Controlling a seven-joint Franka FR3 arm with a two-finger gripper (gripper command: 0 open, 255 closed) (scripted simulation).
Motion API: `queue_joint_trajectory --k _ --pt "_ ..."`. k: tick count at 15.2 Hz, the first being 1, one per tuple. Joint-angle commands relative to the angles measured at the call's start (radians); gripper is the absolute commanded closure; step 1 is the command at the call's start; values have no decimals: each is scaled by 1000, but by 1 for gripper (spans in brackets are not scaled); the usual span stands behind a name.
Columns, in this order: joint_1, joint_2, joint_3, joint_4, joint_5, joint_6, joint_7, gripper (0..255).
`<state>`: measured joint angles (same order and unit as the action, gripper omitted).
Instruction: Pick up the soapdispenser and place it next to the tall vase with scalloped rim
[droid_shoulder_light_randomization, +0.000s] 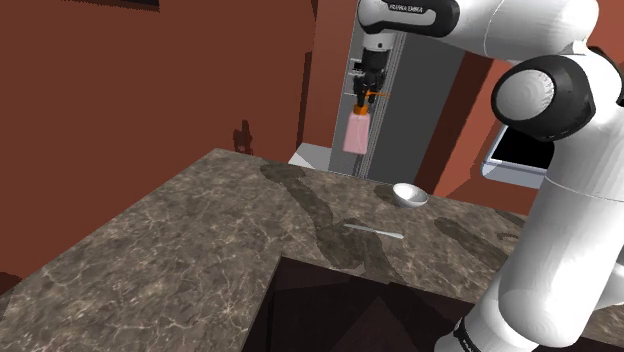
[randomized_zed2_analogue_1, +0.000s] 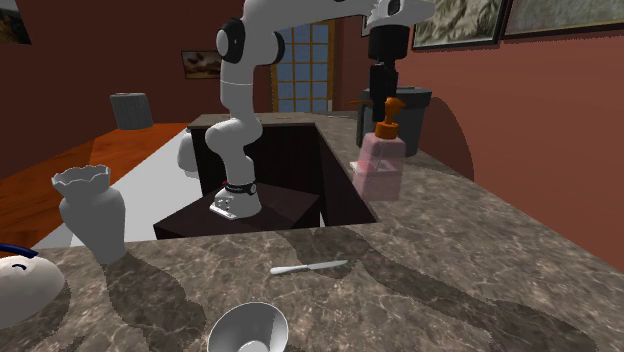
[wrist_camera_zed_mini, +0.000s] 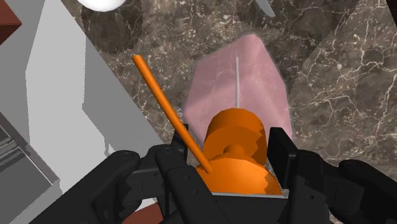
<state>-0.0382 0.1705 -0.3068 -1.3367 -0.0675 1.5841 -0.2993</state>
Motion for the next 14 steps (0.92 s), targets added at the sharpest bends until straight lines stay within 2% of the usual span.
queue_joint_trajectory --k 1,7,14 --pt "-4 14 -1 47 5 -33 -6 255" --pt "-18 68 -5 205 22 -139 -24 255" --pt "-51 164 -10 443 55 -281 -48 255"
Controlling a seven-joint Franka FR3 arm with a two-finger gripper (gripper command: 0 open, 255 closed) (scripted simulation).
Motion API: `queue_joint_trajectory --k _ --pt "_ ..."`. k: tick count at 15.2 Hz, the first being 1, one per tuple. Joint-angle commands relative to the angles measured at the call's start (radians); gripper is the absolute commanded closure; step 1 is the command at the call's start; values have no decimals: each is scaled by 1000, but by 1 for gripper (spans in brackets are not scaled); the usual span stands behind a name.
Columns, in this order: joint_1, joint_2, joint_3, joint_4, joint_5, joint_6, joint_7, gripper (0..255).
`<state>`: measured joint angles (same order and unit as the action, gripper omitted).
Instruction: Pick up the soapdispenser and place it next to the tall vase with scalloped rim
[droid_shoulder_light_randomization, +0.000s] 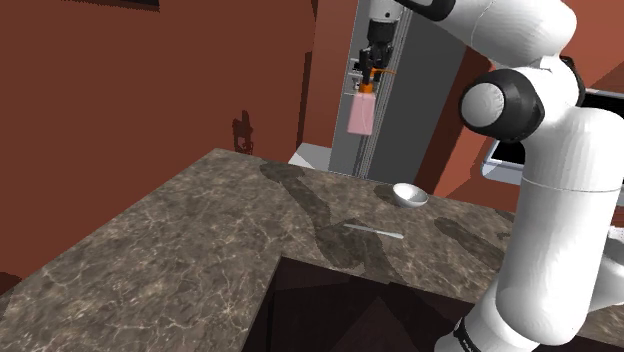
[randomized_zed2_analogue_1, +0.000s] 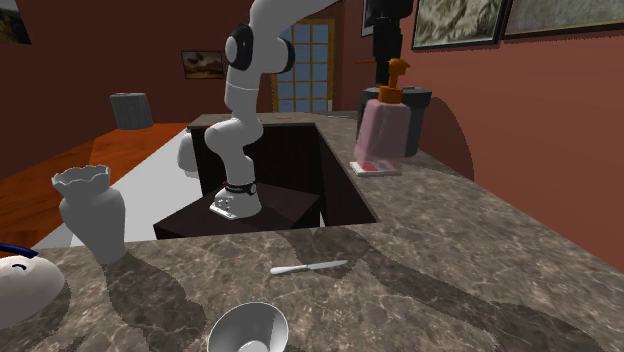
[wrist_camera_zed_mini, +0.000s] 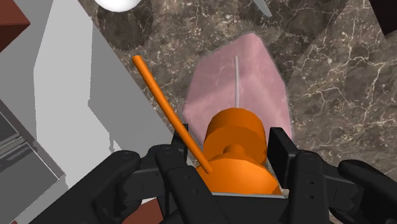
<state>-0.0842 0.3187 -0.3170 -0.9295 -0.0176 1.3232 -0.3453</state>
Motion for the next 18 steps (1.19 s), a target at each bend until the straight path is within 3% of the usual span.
queue_joint_trajectory --k 1,4,8,18 --pt "5 -47 -3 -58 -13 13 -6 255" --pt "19 -198 -12 -265 -59 77 -20 255" --pt "16 -359 -22 -459 -109 121 -43 255" --pt "-38 -676 -57 -765 -217 142 -132 255"
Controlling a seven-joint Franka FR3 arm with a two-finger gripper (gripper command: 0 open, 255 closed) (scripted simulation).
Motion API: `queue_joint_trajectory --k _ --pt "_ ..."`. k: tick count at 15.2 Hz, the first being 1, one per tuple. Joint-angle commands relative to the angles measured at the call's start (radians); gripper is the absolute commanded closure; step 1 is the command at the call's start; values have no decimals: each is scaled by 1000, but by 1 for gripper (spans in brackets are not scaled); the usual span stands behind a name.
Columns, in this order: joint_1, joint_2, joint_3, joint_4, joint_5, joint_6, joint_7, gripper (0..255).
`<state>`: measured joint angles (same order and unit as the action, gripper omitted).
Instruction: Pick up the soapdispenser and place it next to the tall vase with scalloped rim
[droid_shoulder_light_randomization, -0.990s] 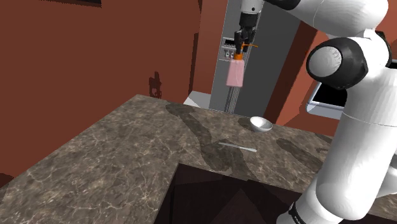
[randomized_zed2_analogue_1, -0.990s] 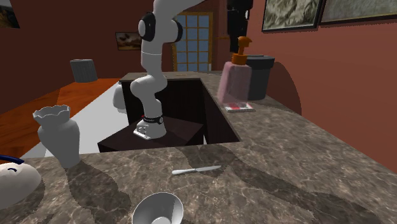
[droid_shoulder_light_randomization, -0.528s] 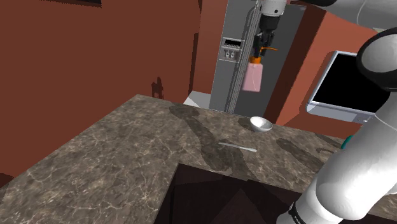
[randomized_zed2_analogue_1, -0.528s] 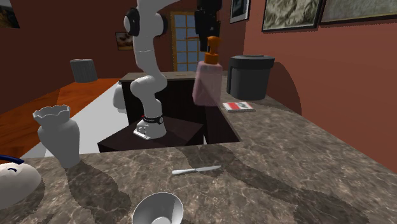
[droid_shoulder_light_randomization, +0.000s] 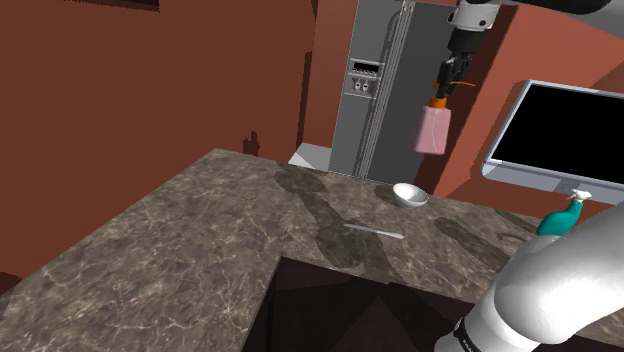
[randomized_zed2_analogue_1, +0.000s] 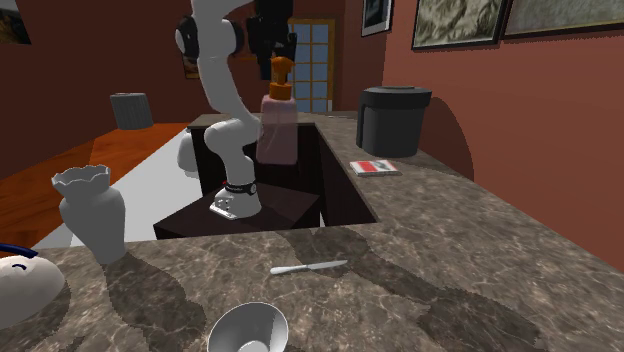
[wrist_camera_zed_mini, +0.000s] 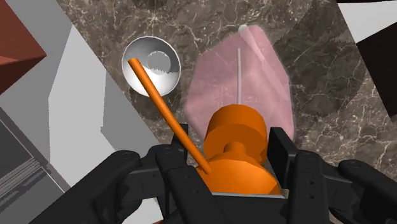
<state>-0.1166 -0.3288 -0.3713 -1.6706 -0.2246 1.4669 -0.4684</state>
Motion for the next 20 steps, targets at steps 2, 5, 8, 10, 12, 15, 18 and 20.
queue_joint_trajectory --k 2,5,8,10,12,15,18,20 --pt "-20 -82 -14 -65 -31 -7 -33 255" --pt "-43 -156 -32 -116 -62 -18 -72 255" --pt "-67 -225 -54 -155 -94 -34 -117 255" --pt "-84 -266 -70 -176 -115 -45 -149 255" --pt "-100 -305 -87 -191 -137 -58 -183 255" --pt "-124 -357 -116 -206 -171 -78 -237 255" --pt "-146 -401 -149 -210 -205 -98 -295 255" --pt "-159 -427 -172 -208 -229 -111 -336 255"
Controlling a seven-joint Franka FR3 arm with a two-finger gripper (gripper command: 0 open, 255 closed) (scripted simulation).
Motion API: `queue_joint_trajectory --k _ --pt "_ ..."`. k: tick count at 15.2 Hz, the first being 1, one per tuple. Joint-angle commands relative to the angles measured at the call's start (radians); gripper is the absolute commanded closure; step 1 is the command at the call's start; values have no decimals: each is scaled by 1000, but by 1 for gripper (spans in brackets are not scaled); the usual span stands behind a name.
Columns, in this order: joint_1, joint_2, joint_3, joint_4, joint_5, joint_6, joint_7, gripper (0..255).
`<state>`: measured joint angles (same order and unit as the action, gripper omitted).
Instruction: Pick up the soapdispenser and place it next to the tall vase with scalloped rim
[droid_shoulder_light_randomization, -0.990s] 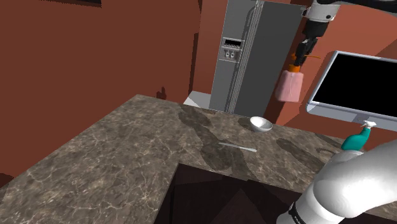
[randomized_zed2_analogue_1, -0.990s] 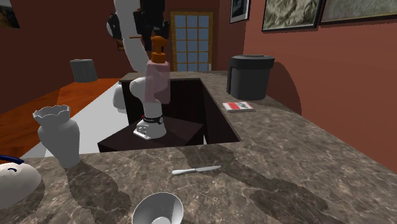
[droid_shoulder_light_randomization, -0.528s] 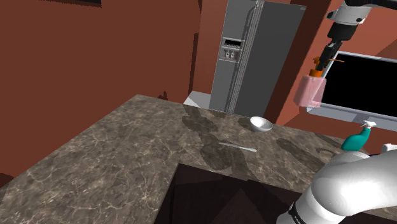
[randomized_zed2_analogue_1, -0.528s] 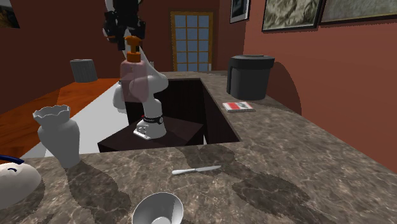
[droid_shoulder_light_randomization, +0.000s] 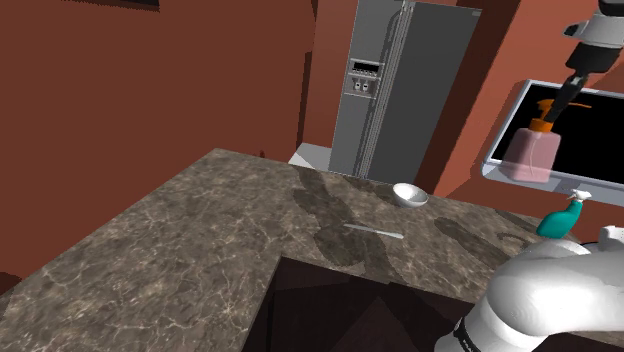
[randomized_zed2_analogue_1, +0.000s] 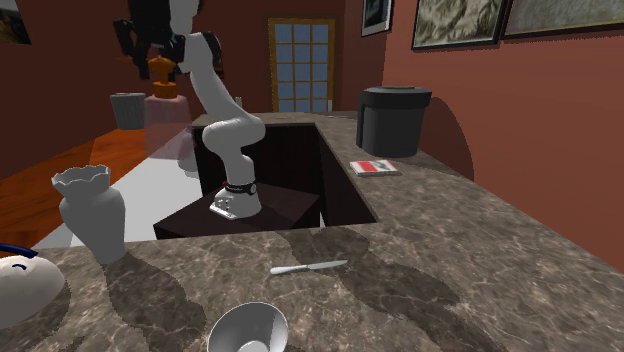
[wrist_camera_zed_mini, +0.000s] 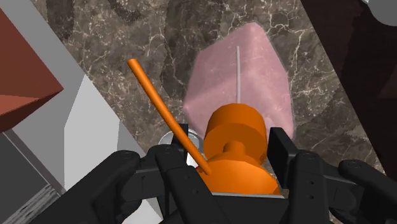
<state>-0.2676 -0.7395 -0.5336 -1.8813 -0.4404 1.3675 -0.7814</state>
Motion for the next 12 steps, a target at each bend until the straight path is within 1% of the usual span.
queue_joint_trajectory --k 1,7,12 --pt "-15 -28 -22 6 -25 -18 -44 255" --pt "-43 -79 -104 45 -96 -54 -175 255" --pt "-59 -123 -112 -50 -114 -4 -158 255"
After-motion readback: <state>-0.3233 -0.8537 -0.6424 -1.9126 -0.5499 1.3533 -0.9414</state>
